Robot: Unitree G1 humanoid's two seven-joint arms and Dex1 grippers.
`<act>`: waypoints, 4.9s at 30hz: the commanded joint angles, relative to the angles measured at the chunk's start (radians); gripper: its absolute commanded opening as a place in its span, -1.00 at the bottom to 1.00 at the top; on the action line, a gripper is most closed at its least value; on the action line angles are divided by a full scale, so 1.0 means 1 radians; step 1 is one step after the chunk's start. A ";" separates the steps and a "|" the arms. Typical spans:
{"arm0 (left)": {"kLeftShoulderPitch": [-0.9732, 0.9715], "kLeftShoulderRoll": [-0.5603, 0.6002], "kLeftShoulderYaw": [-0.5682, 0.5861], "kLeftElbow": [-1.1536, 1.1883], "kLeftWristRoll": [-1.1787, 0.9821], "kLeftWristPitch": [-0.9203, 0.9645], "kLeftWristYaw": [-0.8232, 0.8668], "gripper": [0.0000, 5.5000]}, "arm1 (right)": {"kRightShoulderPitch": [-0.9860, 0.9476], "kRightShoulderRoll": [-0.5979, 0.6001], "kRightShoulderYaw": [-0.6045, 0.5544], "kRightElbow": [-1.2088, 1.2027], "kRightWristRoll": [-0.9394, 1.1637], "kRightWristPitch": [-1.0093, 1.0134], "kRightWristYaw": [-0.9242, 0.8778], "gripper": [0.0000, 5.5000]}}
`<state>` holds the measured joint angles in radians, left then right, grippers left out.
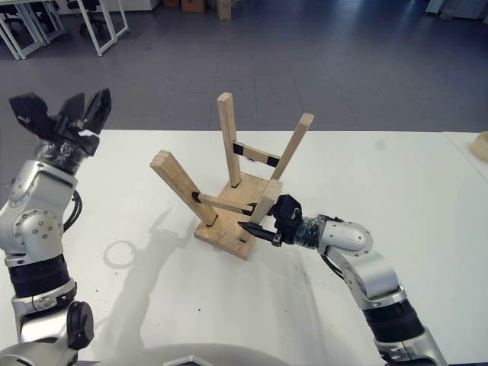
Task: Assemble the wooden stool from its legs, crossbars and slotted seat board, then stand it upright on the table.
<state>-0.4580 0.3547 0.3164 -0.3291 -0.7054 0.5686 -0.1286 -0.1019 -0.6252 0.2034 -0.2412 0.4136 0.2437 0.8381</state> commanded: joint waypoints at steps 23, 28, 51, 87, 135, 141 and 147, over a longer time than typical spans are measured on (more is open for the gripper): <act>0.024 -0.024 -0.907 -0.127 0.225 0.499 0.183 -0.27 | 0.037 -0.013 0.041 0.115 -0.096 0.059 -0.027 -0.26; 0.048 0.039 -1.109 -0.030 0.361 0.548 0.132 -0.27 | 0.037 -0.022 0.037 0.096 -0.088 0.072 -0.023 -0.26; -0.002 0.056 0.103 0.109 0.332 0.395 0.194 -0.27 | -0.007 -0.104 0.156 0.185 -0.139 0.225 -0.041 -0.26; 0.385 0.112 -0.550 -0.122 0.275 0.392 -0.338 -0.28 | -0.005 -0.103 0.057 0.042 -0.071 0.223 0.001 0.47; 0.478 0.065 -0.599 -0.048 0.454 0.326 -0.234 -0.28 | -0.318 -0.185 -0.334 -0.322 0.892 0.464 -0.865 0.06; 0.508 0.175 -0.382 -0.146 0.278 0.403 -0.391 -0.28 | 0.016 -0.421 -0.064 -0.267 0.283 0.321 -0.465 0.06; 0.520 0.282 -0.245 -0.087 0.240 0.411 -0.455 -0.28 | 0.034 -0.341 0.031 -0.347 0.167 0.336 -0.346 0.06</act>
<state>0.0547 0.6018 0.0460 -0.4356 -0.4663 0.9767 -0.5714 -0.0512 -0.9894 0.2076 -0.5353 0.5902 0.5529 0.4563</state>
